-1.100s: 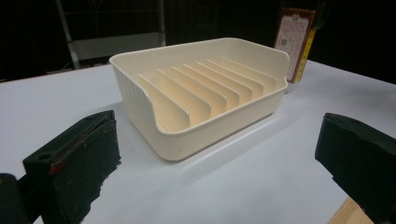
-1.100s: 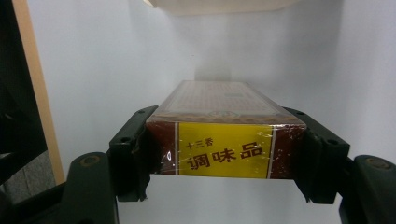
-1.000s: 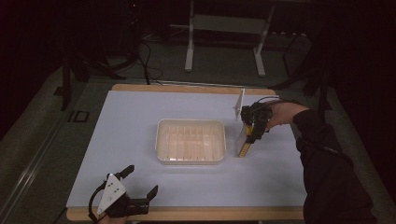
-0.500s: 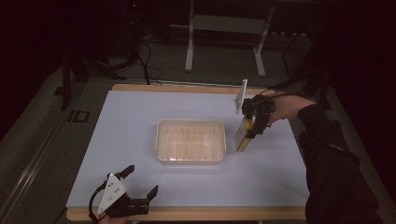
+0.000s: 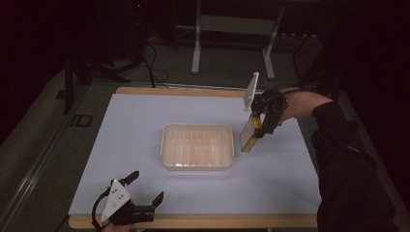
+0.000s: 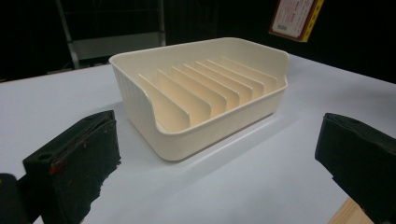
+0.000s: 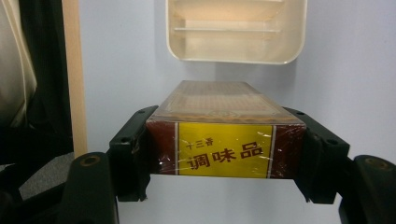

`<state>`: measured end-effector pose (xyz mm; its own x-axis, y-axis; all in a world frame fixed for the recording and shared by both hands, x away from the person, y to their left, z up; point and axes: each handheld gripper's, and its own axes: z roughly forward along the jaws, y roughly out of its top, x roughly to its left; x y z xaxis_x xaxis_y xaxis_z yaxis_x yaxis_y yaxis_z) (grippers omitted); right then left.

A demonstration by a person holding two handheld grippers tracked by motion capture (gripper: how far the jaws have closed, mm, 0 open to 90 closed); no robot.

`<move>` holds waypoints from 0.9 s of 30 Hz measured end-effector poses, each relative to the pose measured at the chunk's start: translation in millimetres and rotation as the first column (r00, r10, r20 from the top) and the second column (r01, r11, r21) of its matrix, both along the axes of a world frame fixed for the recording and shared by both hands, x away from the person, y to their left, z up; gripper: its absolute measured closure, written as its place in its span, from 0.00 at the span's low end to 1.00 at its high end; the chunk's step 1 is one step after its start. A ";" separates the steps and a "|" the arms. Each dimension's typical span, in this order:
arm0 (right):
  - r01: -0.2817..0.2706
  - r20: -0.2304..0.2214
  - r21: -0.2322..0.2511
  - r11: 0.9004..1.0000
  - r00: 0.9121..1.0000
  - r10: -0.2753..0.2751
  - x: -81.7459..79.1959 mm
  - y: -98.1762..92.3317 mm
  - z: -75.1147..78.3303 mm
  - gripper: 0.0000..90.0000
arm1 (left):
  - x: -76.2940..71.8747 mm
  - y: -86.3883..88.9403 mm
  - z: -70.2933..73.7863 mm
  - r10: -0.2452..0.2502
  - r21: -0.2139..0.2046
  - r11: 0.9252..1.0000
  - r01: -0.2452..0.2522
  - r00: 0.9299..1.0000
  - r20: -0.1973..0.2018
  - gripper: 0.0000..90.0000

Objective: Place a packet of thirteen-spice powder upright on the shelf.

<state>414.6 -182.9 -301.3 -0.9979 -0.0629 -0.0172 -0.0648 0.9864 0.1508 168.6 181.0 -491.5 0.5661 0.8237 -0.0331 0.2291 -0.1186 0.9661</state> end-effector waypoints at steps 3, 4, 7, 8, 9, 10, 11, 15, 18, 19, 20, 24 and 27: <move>-0.001 -0.005 0.006 1.000 1.000 0.001 -1.8 2.2 4.9 0.35 | 0.1 -0.1 0.0 -0.003 0.004 1.000 0.003 1.000 -0.001 0.00; -0.005 -0.004 0.011 1.000 1.000 0.005 -1.7 3.0 6.2 0.35 | 0.0 -0.4 -0.1 -0.003 0.003 1.000 0.003 1.000 0.000 0.00; -0.009 -0.001 0.021 1.000 1.000 0.010 -2.6 5.8 10.0 0.35 | -0.1 -0.4 0.0 -0.004 0.003 1.000 0.004 1.000 -0.001 0.00; -0.007 -0.004 0.019 1.000 1.000 0.007 -3.3 6.8 11.4 0.35 | 0.1 -0.2 0.0 -0.004 0.004 1.000 0.004 1.000 -0.002 0.00; -0.012 -0.004 0.022 1.000 1.000 0.012 -4.0 8.0 12.5 0.35 | 0.1 -0.1 0.0 -0.003 0.004 1.000 0.003 1.000 -0.002 0.00; -0.017 -0.004 0.027 0.999 1.000 0.017 -4.1 9.3 13.7 0.35 | 0.0 -0.1 0.1 -0.004 0.002 1.000 0.004 1.000 -0.001 0.00; -0.020 -0.003 0.032 0.999 1.000 0.020 -4.2 10.7 14.9 0.35 | 0.0 -0.3 0.0 -0.003 0.002 1.000 0.003 1.000 0.000 0.00; -0.029 -0.003 0.045 0.999 1.000 0.029 -6.2 17.0 19.3 0.35 | 0.0 -0.9 -0.2 -0.005 0.018 1.000 0.005 1.000 -0.004 0.00; -0.037 -0.002 0.049 0.998 0.999 0.037 -7.0 22.5 20.4 0.35 | 0.1 -1.5 -0.5 -0.007 0.021 1.000 0.007 1.000 -0.008 0.00; -0.040 -0.001 0.050 0.998 0.999 0.040 -7.4 24.4 20.6 0.35 | 0.1 -1.7 -0.5 -0.008 0.021 1.000 0.008 1.000 -0.008 0.00; -0.044 0.003 0.054 0.998 0.999 0.044 -7.5 26.2 20.7 0.35 | 0.0 -1.8 -0.5 -0.009 0.021 1.000 0.009 1.000 -0.008 0.00; -0.052 -0.002 0.067 0.996 0.999 0.052 -7.2 34.2 21.2 0.35 | -0.1 -1.5 -0.4 -0.009 0.021 1.000 0.009 1.000 -0.006 0.00; -0.060 -0.002 0.084 0.995 0.998 0.061 -7.0 39.1 22.7 0.35 | -0.1 -0.9 -0.3 -0.009 0.018 1.000 0.009 1.000 -0.006 0.00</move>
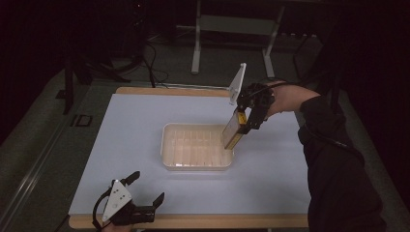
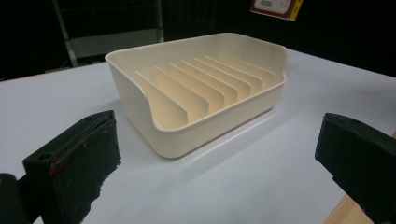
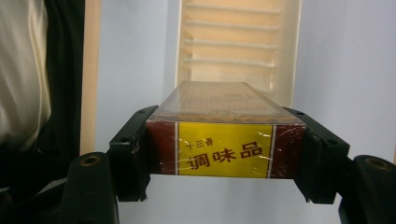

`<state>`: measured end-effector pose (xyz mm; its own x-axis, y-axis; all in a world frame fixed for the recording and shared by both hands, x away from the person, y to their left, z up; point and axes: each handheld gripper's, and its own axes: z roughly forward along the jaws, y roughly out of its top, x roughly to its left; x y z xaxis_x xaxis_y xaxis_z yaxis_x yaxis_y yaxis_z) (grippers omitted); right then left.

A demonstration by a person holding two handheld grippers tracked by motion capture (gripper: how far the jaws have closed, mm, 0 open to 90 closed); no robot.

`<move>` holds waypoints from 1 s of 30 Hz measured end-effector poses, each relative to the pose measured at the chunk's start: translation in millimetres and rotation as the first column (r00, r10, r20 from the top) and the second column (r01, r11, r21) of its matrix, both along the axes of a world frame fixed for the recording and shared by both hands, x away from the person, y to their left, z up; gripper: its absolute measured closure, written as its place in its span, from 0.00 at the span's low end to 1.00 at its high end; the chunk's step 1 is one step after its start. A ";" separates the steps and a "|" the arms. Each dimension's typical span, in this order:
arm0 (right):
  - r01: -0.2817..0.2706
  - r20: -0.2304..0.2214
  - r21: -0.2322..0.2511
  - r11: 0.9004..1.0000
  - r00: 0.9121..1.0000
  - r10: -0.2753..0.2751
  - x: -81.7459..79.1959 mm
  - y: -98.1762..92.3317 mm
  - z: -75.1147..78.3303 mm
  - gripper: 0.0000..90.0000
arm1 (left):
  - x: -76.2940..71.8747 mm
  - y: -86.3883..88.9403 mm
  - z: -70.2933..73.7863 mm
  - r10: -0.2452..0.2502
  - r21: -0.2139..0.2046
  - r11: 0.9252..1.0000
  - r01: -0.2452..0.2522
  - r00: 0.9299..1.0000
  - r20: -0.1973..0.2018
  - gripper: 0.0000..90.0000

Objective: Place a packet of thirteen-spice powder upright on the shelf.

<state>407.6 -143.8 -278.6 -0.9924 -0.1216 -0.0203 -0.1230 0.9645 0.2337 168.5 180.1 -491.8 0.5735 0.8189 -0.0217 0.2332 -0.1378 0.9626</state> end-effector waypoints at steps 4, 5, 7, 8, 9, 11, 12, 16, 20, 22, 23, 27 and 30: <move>-0.024 0.008 0.006 1.000 1.000 0.024 -0.9 3.0 -0.6 0.35 | -0.2 0.2 0.1 -0.001 0.000 1.000 0.001 1.000 0.000 0.00; -0.026 0.018 0.005 1.000 0.999 0.026 -0.7 3.1 -1.4 0.35 | -0.3 0.2 0.1 -0.001 0.001 1.000 0.001 1.000 0.000 0.00; -0.027 0.022 0.004 1.000 0.999 0.027 0.9 2.7 -3.8 0.35 | -0.3 0.1 0.2 -0.001 -0.001 1.000 0.001 1.000 0.000 0.00; -0.024 0.021 0.005 1.000 0.999 0.024 1.9 2.2 -4.9 0.35 | -0.4 0.1 0.3 -0.001 -0.001 1.000 0.001 1.000 0.001 0.00; -0.024 0.021 0.005 1.000 0.999 0.024 1.9 2.2 -4.9 0.35 | -0.4 0.1 0.3 -0.001 -0.001 1.000 0.001 1.000 0.001 0.00; -0.018 0.022 0.005 1.000 1.000 0.018 5.1 -0.2 -9.1 0.35 | -0.4 0.0 0.2 -0.002 0.002 1.000 0.002 1.000 0.000 0.00; -0.012 0.020 0.003 1.000 1.000 0.012 6.3 -1.4 -11.3 0.35 | -0.3 -0.1 0.2 -0.002 0.002 1.000 0.002 1.000 0.000 0.00; -0.004 0.010 -0.001 1.000 1.000 0.004 12.4 -3.1 -20.2 0.35 | 0.0 -0.6 0.0 -0.005 0.002 1.000 0.005 1.000 -0.001 0.00; 0.005 0.002 -0.013 1.000 1.000 -0.005 18.2 -2.3 -30.9 0.35 | -0.2 -0.2 0.1 -0.004 0.002 1.000 0.004 1.000 0.000 0.00; 0.008 0.001 -0.023 1.000 1.000 -0.008 20.3 -1.1 -36.8 0.35 | -0.2 0.0 0.1 -0.005 0.002 1.000 0.005 1.000 -0.001 0.00; 0.008 0.001 -0.023 1.000 1.000 -0.008 20.3 -1.1 -36.8 0.35 | -0.2 0.0 0.1 -0.005 0.002 1.000 0.005 1.000 -0.001 0.00; 0.018 -0.008 -0.034 0.999 1.000 -0.018 27.7 0.3 -49.5 0.35 | -0.3 0.0 0.1 -0.007 -0.002 1.000 0.007 1.000 -0.001 0.00; 0.017 -0.015 -0.038 0.999 1.000 -0.017 29.5 0.7 -54.8 0.35 | -0.3 0.1 0.1 -0.008 -0.003 1.000 0.008 1.000 -0.002 0.00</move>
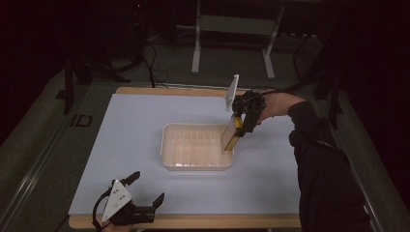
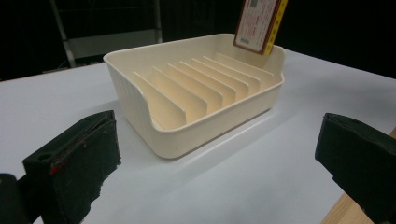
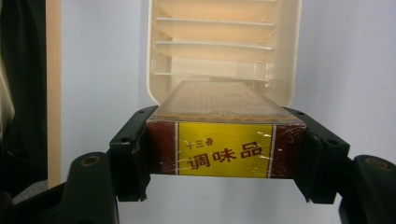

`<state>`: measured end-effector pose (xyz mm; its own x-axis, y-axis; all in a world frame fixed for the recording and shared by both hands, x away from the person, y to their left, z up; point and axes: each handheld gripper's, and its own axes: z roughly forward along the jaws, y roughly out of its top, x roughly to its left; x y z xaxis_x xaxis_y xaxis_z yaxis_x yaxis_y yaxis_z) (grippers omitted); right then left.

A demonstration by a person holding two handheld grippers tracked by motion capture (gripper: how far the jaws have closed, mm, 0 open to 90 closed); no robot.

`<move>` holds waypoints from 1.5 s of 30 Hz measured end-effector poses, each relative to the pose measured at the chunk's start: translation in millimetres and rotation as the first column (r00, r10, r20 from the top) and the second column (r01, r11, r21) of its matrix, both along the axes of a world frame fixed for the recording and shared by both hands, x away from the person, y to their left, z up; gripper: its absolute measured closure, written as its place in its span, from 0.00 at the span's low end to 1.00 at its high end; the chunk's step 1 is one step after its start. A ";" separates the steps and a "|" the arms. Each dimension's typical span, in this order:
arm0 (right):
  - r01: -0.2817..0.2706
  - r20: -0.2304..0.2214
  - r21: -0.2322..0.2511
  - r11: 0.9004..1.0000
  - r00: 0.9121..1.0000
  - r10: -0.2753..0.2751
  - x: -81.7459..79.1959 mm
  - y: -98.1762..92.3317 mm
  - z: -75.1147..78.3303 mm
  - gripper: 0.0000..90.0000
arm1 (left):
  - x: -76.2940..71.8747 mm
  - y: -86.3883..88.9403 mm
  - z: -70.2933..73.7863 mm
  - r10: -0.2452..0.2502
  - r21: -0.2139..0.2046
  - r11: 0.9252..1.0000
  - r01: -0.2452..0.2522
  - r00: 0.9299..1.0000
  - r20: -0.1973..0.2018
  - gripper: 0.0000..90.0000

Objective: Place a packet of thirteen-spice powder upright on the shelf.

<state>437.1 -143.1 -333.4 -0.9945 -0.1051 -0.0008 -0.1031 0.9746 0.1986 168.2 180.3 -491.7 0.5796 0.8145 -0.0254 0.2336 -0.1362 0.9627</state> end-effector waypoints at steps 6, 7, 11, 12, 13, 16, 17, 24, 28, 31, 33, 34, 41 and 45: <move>0.027 -0.013 -0.014 1.000 1.000 -0.027 5.6 2.9 -13.9 0.35 | 0.3 0.0 0.0 -0.001 -0.003 1.000 0.001 1.000 0.000 0.00; 0.032 -0.014 -0.017 0.999 0.999 -0.033 6.0 3.3 -15.9 0.35 | 0.4 0.0 -0.1 -0.002 -0.004 1.000 0.002 1.000 0.000 0.00; 0.033 -0.025 -0.017 0.999 0.999 -0.033 8.0 4.6 -24.2 0.35 | 0.5 0.4 0.0 -0.002 -0.006 1.000 0.002 1.000 -0.001 0.00; 0.035 -0.029 -0.012 0.999 0.999 -0.035 8.4 4.6 -26.3 0.35 | 0.5 0.4 0.0 -0.003 -0.004 1.000 0.003 1.000 -0.001 0.00; 0.036 -0.032 -0.008 0.999 0.999 -0.036 8.9 4.4 -28.3 0.35 | 0.5 0.4 0.0 -0.003 -0.004 1.000 0.003 1.000 -0.001 0.00; 0.034 -0.040 0.018 0.999 0.999 -0.033 10.4 2.5 -34.3 0.35 | 0.4 0.4 0.0 -0.003 -0.008 1.000 0.003 1.000 0.000 0.00; 0.033 -0.042 0.029 0.999 0.999 -0.031 10.9 1.7 -35.7 0.35 | 0.4 0.4 0.0 -0.003 -0.008 1.000 0.003 1.000 -0.001 0.00; 0.043 -0.056 0.057 0.997 0.998 -0.040 14.2 -4.8 -48.3 0.35 | 1.0 0.1 -0.2 -0.004 -0.006 1.000 0.004 1.000 -0.003 0.00; 0.036 -0.061 0.062 0.997 0.998 -0.032 15.4 -4.4 -53.9 0.35 | 1.4 0.0 -0.3 -0.005 -0.002 1.000 0.005 1.000 -0.002 0.00; 0.045 -0.057 0.053 0.998 0.997 -0.042 15.7 -3.4 -56.2 0.35 | 1.4 -0.1 -0.4 -0.007 -0.001 1.000 0.007 1.000 -0.002 0.00; 0.049 -0.063 0.047 0.998 0.997 -0.046 16.2 -2.3 -57.9 0.35 | 1.2 0.1 -0.2 -0.006 -0.002 1.000 0.006 1.000 -0.003 0.00; 0.052 -0.064 0.044 0.998 0.997 -0.049 16.8 -2.1 -58.5 0.35 | 1.3 0.1 -0.4 -0.006 -0.004 1.000 0.006 1.000 -0.003 0.00; 0.067 -0.064 0.027 0.997 0.996 -0.065 16.2 -0.1 -62.4 0.35 | 1.5 -0.2 0.0 -0.010 -0.008 1.000 0.010 1.000 -0.003 0.00; 0.059 -0.065 0.020 0.998 0.996 -0.057 16.3 2.8 -67.4 0.34 | 1.5 -0.3 0.2 -0.009 -0.010 1.000 0.009 1.000 -0.001 0.00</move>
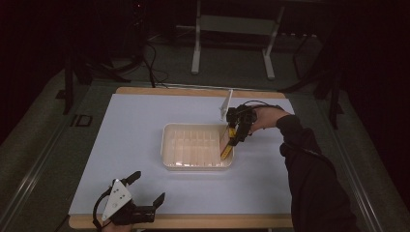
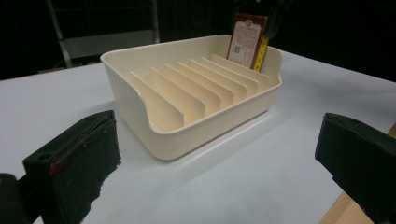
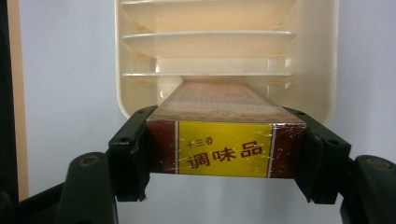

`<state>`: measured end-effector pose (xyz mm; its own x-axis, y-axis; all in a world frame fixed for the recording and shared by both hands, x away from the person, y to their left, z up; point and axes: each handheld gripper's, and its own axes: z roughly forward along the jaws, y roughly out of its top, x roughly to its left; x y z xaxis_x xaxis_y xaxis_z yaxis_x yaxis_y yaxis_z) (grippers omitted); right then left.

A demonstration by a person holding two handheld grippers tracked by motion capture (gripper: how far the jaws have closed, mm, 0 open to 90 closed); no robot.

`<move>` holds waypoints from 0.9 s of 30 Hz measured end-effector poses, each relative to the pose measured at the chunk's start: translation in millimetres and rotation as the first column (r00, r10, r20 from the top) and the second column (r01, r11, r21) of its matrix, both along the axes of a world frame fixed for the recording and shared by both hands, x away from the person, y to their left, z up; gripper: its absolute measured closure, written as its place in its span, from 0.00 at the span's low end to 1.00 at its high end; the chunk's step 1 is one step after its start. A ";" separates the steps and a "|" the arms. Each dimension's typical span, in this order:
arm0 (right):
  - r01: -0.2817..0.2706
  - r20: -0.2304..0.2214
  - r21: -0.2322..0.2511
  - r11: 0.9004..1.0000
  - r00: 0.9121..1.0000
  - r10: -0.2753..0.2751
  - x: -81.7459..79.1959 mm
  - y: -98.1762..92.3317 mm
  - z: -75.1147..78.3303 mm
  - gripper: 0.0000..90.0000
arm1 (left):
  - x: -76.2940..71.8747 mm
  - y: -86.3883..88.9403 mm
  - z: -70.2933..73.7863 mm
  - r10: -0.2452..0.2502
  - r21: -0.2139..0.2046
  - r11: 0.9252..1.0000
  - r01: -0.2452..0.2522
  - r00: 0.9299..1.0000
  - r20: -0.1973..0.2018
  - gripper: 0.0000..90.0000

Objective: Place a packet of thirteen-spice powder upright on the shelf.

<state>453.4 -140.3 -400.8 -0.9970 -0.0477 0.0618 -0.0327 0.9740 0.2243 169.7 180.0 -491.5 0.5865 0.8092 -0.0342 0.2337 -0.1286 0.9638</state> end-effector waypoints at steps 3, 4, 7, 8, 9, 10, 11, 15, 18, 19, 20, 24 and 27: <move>-0.005 -0.001 -0.011 1.000 1.000 0.005 -0.5 1.1 -2.7 0.33 | 0.4 0.2 0.1 0.001 0.001 1.000 -0.001 1.000 0.000 0.00; -0.004 -0.004 -0.013 1.000 1.000 0.004 -0.8 1.1 -2.8 0.33 | 0.6 0.2 0.0 0.000 0.003 1.000 0.000 1.000 0.000 0.00; 0.001 -0.006 0.004 1.000 1.000 -0.001 -1.3 0.2 1.3 0.33 | 0.7 -0.4 -0.1 -0.003 0.001 1.000 0.003 1.000 -0.001 0.00; 0.003 -0.005 0.003 1.000 1.000 -0.003 -1.3 -0.2 3.1 0.33 | 0.7 -0.4 -0.1 -0.004 0.004 1.000 0.004 1.000 0.000 0.00; -0.008 0.004 0.015 1.000 1.000 0.008 -1.2 -0.9 4.9 0.33 | 0.7 -0.5 -0.1 -0.004 0.004 1.000 0.004 1.000 0.000 0.00; -0.007 0.006 0.021 1.000 1.000 0.007 -1.4 -1.4 6.7 0.33 | 0.7 -0.4 -0.1 -0.004 0.004 1.000 0.004 1.000 0.000 0.00; -0.003 0.007 0.021 1.000 1.000 0.003 -1.8 -1.8 7.9 0.33 | 0.7 -0.4 -0.1 -0.004 0.003 1.000 0.004 1.000 0.000 0.00; 0.004 0.019 0.020 1.000 1.000 -0.004 -4.0 -3.4 15.5 0.33 | 0.8 -0.5 -0.1 -0.004 0.003 1.000 0.004 1.000 -0.001 0.00; 0.006 0.031 0.027 1.000 1.000 -0.007 -5.2 -4.1 21.1 0.33 | 1.0 -0.7 -0.2 -0.005 0.003 1.000 0.005 1.000 -0.001 0.00; 0.010 0.031 0.027 1.000 0.999 -0.011 -5.7 -4.4 23.2 0.33 | 0.9 -0.8 -0.1 -0.005 0.004 1.000 0.005 1.000 -0.001 0.00; 0.013 0.036 0.025 1.000 0.999 -0.013 -6.5 -4.8 25.1 0.33 | 0.9 -0.8 -0.1 -0.005 0.004 1.000 0.005 1.000 -0.001 0.00; 0.020 0.056 0.034 0.999 0.998 -0.022 -7.4 -6.9 31.9 0.32 | 0.9 -0.9 -0.1 -0.005 0.003 1.000 0.005 1.000 -0.002 0.00; 0.033 0.071 0.051 0.998 0.997 -0.036 -7.1 -10.0 37.4 0.30 | 0.8 -1.0 -0.2 -0.005 0.003 1.000 0.005 1.000 -0.003 0.00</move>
<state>446.3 -150.3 -363.4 -0.9998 -0.0146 -0.0120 -0.0173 0.9626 0.2704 170.5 179.0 -491.7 0.5907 0.8062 -0.0337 0.2362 -0.1329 0.9626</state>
